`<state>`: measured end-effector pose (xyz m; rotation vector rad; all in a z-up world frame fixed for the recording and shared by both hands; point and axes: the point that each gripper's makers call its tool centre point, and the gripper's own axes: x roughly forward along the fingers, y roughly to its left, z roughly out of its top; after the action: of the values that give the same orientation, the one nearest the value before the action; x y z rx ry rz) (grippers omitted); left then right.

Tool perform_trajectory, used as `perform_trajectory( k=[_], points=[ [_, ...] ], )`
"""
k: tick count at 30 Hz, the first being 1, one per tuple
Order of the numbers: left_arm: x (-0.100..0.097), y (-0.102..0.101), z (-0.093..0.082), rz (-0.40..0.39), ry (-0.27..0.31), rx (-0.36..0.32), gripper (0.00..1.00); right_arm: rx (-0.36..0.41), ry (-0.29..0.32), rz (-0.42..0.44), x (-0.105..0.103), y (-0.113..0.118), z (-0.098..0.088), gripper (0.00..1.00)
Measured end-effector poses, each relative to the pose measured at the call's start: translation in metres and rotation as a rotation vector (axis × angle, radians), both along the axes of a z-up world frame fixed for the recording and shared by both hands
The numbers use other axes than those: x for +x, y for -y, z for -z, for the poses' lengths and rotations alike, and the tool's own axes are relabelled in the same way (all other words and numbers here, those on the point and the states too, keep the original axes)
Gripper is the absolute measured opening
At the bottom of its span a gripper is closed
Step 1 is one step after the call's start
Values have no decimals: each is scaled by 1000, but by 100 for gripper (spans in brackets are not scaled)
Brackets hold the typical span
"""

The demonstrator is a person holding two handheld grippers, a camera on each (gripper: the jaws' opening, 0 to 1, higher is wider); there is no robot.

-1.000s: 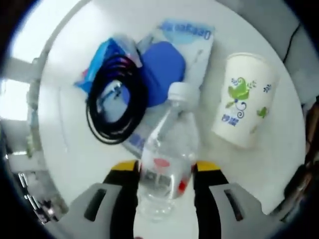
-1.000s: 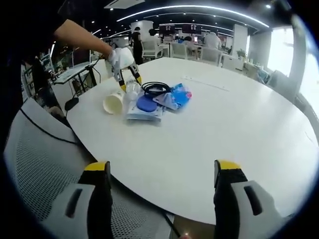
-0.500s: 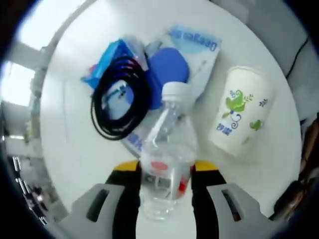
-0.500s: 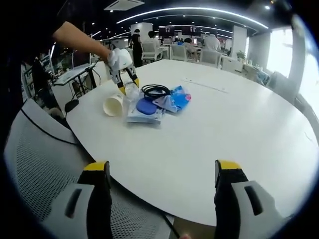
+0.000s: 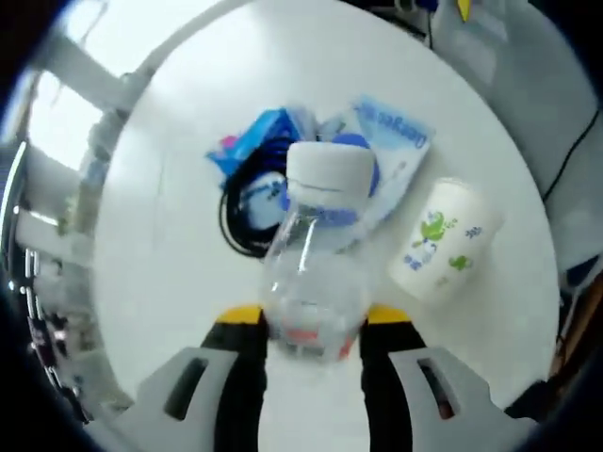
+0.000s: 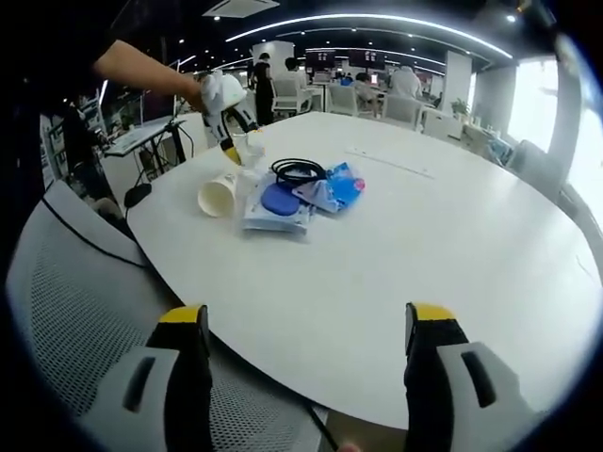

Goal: Arrange the tabletop items into an orderly group along one side of the table until the central work area is clear of visible clutter.

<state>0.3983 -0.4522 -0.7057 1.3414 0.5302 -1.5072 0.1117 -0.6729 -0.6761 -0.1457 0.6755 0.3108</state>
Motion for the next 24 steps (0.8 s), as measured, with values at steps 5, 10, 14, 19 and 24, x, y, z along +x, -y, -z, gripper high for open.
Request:
perform_trajectory(
  k=[5, 10, 14, 19, 24],
  points=[
    [4, -9, -8, -115, -46, -54, 34, -6, -1, -7, -1, -1, 0, 84],
    [9, -18, -11, -254, -114, -127, 35, -9, 1, -10, -1, -1, 0, 84],
    [14, -26, -12, -329, -153, -174, 35, -12, 0, -14, -1, -2, 0, 84],
    [18, -34, -12, -399, -198, -221, 36, -13, -1, -13, -1, -1, 0, 84],
    [19, -39, -12, -420, -215, -236, 36, -11, -3, -10, -1, 0, 0, 83]
  ],
)
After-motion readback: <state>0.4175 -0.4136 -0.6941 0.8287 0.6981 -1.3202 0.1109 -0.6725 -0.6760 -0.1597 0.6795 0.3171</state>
